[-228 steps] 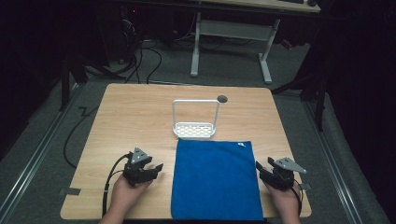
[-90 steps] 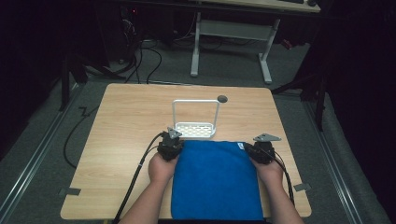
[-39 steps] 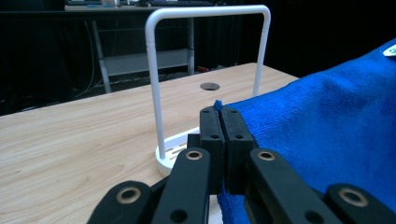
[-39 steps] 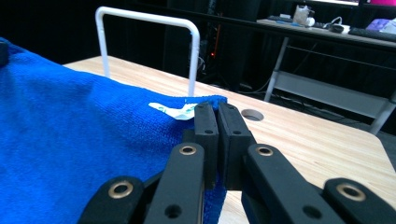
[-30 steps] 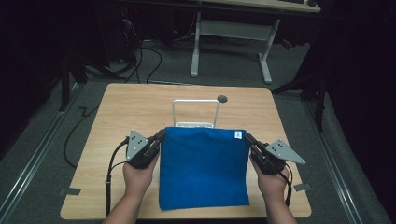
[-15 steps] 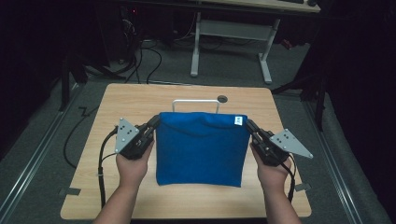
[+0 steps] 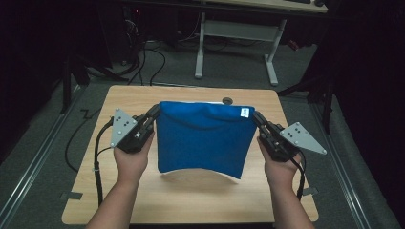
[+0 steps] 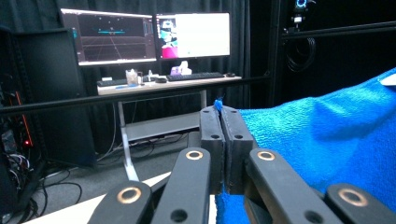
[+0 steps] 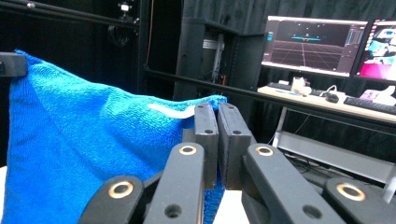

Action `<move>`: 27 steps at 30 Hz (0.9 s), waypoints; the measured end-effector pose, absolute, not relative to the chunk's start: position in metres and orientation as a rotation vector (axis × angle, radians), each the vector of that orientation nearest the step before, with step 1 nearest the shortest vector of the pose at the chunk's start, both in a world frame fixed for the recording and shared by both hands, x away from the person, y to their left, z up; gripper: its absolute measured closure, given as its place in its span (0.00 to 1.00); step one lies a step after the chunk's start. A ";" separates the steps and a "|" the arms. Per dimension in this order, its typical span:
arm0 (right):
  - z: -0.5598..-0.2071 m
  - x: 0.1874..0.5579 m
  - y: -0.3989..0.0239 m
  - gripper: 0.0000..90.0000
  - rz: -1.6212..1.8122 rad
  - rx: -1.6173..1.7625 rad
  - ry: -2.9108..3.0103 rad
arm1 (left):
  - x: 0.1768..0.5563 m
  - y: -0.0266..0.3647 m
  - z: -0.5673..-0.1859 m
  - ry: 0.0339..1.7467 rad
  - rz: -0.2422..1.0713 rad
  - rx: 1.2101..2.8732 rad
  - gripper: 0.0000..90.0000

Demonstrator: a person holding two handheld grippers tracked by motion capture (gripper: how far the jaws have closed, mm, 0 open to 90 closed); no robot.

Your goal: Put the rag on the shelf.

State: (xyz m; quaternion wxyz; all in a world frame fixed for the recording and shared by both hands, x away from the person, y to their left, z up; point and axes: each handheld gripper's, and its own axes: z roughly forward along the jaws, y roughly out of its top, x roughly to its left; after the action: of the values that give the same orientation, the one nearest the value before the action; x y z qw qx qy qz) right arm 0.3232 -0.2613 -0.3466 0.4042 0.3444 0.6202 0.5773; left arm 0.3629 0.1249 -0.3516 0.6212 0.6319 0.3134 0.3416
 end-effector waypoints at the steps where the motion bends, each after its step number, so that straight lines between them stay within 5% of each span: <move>1: -0.345 0.324 -0.262 0.98 1.460 0.871 1.561 | 0.364 0.125 -0.350 0.719 0.787 1.455 0.99; 27: -0.272 0.393 -0.259 0.98 1.497 0.885 1.490 | 0.436 0.129 -0.277 0.716 0.905 1.435 0.99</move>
State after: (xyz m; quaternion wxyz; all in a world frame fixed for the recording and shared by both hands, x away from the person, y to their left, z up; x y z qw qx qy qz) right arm 0.3927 -0.2586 -0.2716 0.4131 0.3520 0.5926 0.5952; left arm 0.4359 0.1291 -0.2769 0.6053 0.6203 0.3096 0.3911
